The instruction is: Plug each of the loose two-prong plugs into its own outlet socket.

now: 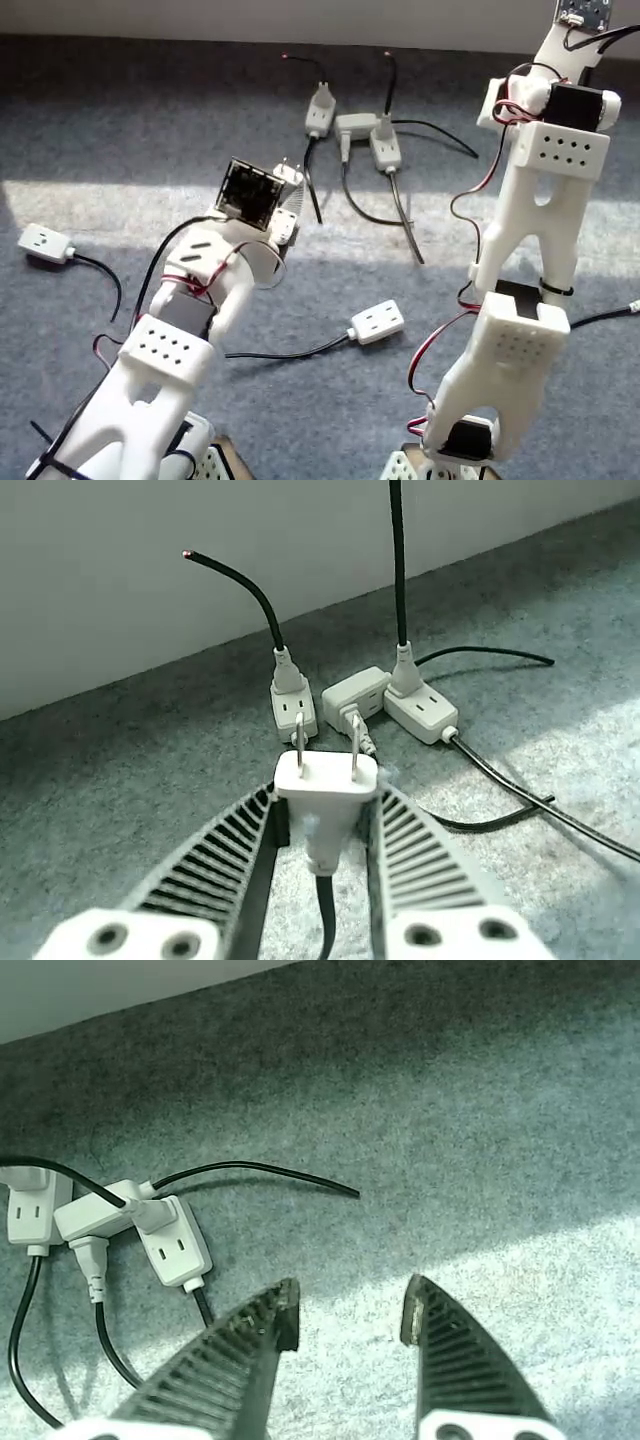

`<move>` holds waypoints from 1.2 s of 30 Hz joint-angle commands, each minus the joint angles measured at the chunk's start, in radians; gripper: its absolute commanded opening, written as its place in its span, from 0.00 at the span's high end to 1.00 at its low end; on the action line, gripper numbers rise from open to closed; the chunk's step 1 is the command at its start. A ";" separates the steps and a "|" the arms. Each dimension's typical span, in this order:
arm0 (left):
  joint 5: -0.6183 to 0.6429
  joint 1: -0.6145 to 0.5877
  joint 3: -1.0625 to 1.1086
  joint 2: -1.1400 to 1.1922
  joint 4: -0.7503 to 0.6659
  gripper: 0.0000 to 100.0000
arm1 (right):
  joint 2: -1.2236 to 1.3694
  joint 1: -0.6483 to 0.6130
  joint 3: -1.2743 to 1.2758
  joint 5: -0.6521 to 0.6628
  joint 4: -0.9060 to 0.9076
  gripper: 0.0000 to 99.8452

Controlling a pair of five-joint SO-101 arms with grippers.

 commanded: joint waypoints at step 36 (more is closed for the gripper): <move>0.287 0.133 0.291 -0.030 -0.620 0.99 | -0.562 -0.705 0.374 0.129 0.193 0.99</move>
